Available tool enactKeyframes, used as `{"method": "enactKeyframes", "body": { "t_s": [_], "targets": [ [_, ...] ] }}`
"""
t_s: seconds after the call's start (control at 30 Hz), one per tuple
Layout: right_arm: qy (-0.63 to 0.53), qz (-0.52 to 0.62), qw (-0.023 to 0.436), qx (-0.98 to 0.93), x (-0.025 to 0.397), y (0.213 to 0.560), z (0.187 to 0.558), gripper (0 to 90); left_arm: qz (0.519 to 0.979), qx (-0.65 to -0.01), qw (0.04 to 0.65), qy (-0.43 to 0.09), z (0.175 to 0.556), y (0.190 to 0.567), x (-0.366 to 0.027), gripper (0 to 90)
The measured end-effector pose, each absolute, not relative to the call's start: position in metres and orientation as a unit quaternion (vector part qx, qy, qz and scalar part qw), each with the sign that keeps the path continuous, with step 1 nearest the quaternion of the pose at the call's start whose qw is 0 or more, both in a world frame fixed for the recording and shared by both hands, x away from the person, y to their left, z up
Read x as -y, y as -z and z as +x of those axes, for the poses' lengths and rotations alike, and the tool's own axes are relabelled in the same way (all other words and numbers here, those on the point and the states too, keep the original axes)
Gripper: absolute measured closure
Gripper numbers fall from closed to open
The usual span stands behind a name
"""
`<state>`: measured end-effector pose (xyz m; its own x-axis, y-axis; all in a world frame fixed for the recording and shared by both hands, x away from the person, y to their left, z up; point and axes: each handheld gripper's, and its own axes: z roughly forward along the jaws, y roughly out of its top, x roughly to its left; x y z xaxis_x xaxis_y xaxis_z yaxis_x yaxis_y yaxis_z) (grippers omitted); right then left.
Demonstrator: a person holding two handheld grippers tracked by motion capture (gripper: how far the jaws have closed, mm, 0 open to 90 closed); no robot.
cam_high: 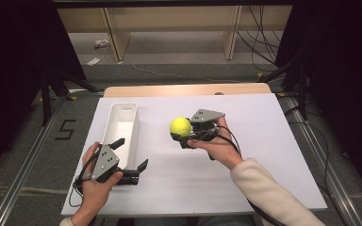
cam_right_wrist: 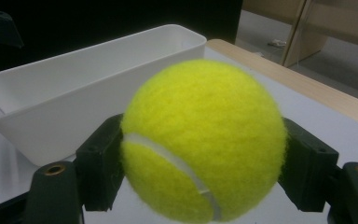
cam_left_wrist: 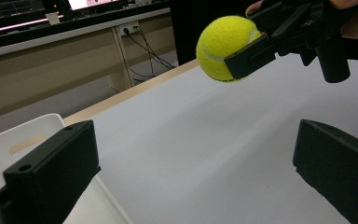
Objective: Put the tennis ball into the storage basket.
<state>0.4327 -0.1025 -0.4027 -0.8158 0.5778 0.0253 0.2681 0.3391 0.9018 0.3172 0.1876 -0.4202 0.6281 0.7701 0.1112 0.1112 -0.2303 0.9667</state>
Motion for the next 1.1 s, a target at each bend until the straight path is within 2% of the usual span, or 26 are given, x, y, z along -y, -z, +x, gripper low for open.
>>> {"method": "enactKeyframes", "body": {
  "t_s": [1.1],
  "targets": [
    [-0.516, 0.255, 0.15, -0.804, 0.091, 0.4, 0.435, 26.8, 0.723, -0.305, 0.541, -0.305, 0.317, 0.42, -0.188, 0.0]
  ]
}}
